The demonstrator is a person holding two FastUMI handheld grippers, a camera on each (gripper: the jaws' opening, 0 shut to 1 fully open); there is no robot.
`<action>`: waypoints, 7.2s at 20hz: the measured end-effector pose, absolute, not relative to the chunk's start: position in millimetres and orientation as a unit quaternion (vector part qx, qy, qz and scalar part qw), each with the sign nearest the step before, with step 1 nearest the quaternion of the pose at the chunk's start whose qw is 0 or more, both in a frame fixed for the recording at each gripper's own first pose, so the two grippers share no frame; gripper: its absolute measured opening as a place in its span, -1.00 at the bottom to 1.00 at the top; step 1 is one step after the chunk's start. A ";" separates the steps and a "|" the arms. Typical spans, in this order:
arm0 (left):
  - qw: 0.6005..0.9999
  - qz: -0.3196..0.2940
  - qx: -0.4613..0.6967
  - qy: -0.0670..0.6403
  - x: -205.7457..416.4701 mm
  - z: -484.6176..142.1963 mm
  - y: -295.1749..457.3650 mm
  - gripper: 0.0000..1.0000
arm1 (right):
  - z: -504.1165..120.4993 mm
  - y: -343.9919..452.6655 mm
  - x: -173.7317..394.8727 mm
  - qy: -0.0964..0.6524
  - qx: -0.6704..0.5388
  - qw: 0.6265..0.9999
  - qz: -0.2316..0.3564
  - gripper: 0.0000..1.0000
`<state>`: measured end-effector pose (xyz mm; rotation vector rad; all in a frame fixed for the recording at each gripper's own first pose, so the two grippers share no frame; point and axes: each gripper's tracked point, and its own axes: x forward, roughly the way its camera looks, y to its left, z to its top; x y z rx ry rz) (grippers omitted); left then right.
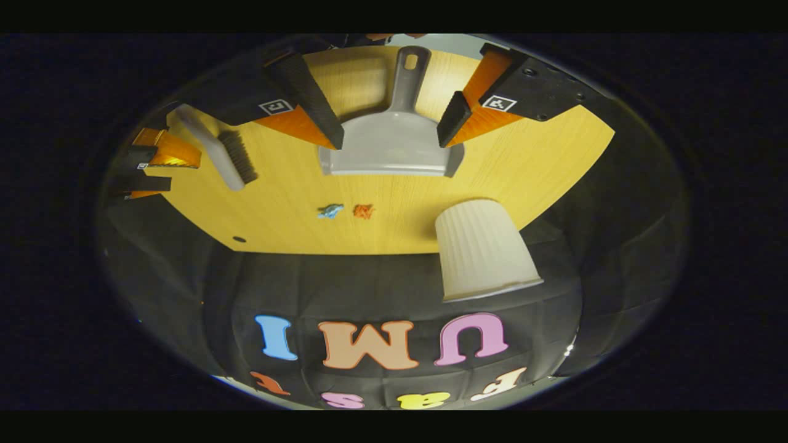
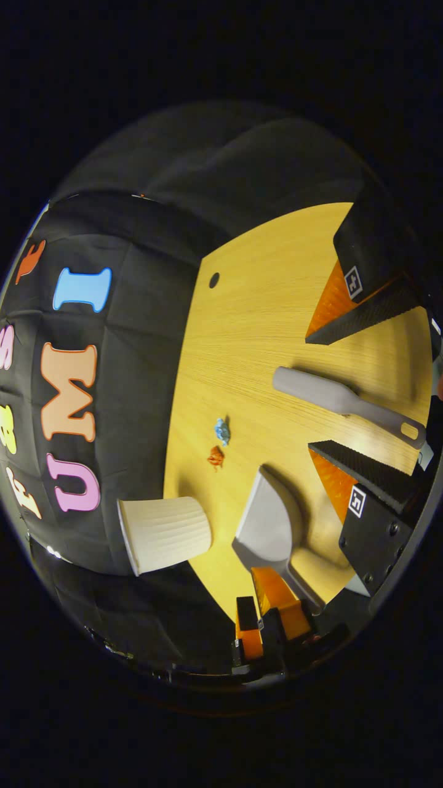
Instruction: Pick up the small broom and dustpan from the desktop, sweep the trash into the dustpan with the broom, and then empty the trash into the garbage bin.
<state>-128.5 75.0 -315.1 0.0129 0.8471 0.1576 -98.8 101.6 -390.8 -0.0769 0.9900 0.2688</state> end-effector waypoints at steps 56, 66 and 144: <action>0.810 -0.123 0.117 0.561 -115.5 -413.2 75.1 -0.44 | -483.5 227.8 122.5 0.547 -0.196 0.599 0.551 -0.62; 0.869 -0.079 0.085 0.481 -90.2 -396.4 73.8 -0.46 | -398.8 101.1 192.1 0.477 0.042 0.807 0.346 -0.63; 0.898 -0.046 0.125 0.420 -94.8 -383.1 75.7 -0.45 | -502.7 -30.1 31.1 0.516 0.107 0.843 0.104 -0.64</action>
